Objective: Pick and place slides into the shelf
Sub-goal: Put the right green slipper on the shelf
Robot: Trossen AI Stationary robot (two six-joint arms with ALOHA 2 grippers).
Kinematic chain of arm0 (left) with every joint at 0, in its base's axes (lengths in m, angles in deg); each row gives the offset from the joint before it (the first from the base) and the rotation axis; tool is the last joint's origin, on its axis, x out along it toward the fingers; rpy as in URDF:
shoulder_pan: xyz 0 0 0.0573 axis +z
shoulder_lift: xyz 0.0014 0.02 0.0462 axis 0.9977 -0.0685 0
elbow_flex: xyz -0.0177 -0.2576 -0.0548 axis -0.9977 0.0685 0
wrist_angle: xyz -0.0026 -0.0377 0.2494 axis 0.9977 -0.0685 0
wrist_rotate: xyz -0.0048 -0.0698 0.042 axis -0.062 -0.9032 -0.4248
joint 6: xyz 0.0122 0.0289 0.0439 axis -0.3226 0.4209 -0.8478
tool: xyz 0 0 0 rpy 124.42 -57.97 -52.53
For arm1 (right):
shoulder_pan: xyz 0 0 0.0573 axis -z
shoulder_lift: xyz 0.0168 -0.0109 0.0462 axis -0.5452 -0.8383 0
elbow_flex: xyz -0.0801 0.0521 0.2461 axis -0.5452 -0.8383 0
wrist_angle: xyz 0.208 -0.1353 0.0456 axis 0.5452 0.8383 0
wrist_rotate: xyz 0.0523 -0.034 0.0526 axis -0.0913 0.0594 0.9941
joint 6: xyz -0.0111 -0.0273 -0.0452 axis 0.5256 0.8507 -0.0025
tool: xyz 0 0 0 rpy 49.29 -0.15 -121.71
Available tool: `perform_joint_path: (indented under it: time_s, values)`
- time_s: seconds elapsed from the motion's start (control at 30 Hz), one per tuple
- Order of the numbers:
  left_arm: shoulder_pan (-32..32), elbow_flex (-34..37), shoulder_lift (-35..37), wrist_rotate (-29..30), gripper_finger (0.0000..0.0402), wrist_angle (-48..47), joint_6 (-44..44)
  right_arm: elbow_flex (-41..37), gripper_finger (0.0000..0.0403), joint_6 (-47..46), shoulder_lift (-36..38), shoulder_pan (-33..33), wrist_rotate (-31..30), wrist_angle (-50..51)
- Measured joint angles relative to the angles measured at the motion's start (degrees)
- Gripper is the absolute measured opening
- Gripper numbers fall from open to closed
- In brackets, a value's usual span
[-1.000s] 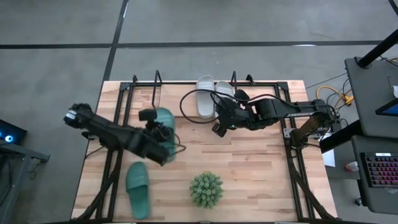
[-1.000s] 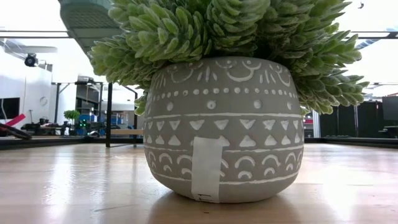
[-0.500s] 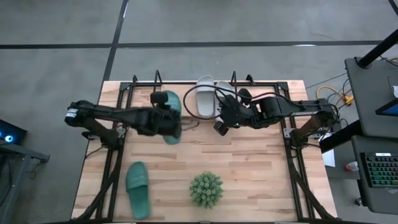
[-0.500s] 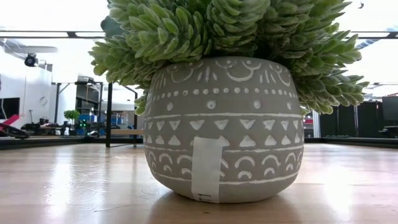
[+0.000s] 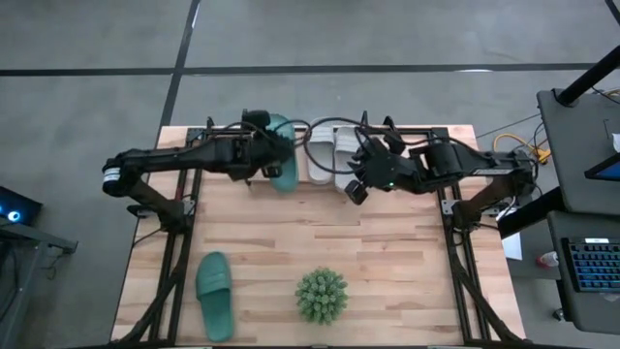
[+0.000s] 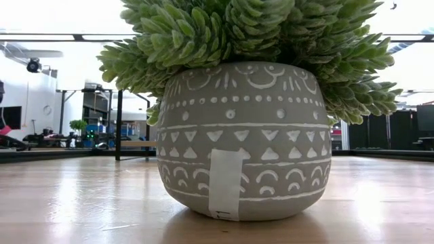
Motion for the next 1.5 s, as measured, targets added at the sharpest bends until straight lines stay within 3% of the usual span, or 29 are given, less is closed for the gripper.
perform_joint_path:
  time_s: [0.27, 0.9, 1.5]
  values:
    - [4.1, 2.3, 0.0, -6.0, 0.0, 3.0, -1.4, 0.0, 0.0075, 0.1, 3.1, -0.4, 0.1, 0.1]
    - [5.9, 14.7, 0.0, -7.5, 0.0, 19.0, -7.5, 0.0, 0.0074, -0.4, 3.9, -0.5, 0.4, 0.1]
    - [9.6, 14.5, -6.7, -10.5, 0.0, 25.6, -16.4, 0.0, 0.0068, -3.5, 3.9, -0.5, 0.7, 0.5]
